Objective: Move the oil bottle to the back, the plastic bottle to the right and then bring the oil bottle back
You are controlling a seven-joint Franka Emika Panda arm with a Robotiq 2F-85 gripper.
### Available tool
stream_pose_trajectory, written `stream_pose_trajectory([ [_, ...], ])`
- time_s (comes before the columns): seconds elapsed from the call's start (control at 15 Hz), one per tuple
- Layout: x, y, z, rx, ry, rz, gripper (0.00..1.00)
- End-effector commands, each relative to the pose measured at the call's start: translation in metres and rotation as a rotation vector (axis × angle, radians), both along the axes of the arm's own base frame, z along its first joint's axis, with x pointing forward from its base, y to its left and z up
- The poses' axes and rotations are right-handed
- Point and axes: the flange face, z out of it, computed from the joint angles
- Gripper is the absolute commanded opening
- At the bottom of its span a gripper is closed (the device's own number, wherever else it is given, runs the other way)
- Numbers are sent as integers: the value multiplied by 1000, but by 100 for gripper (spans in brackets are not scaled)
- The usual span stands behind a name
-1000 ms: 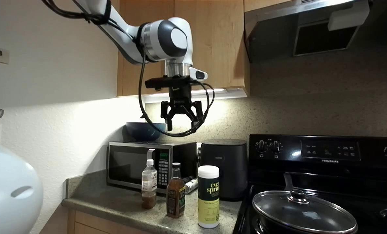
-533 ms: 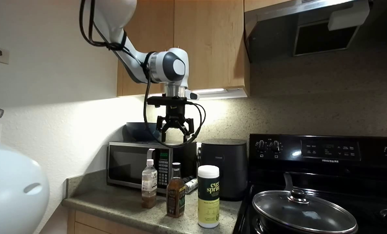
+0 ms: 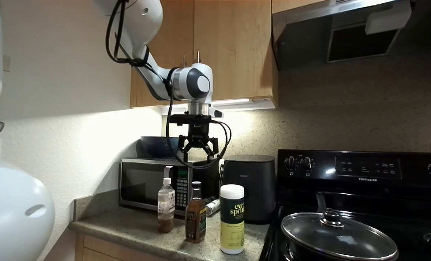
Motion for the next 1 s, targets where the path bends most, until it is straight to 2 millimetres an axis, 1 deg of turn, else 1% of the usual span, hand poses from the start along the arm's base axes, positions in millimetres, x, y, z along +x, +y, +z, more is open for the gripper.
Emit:
stream_pose_trajectory([
  [0.0,10,3,-10,-2,7,1,100],
  [0.27,41,7,-44,37,76,-10,100],
  [0.53,66,11,-70,60,120,-22,100],
  [0.73,79,15,-79,21,124,-29,100],
  [0.8,72,14,-80,31,114,-17,100],
  [0.93,79,15,-83,31,114,-16,100],
])
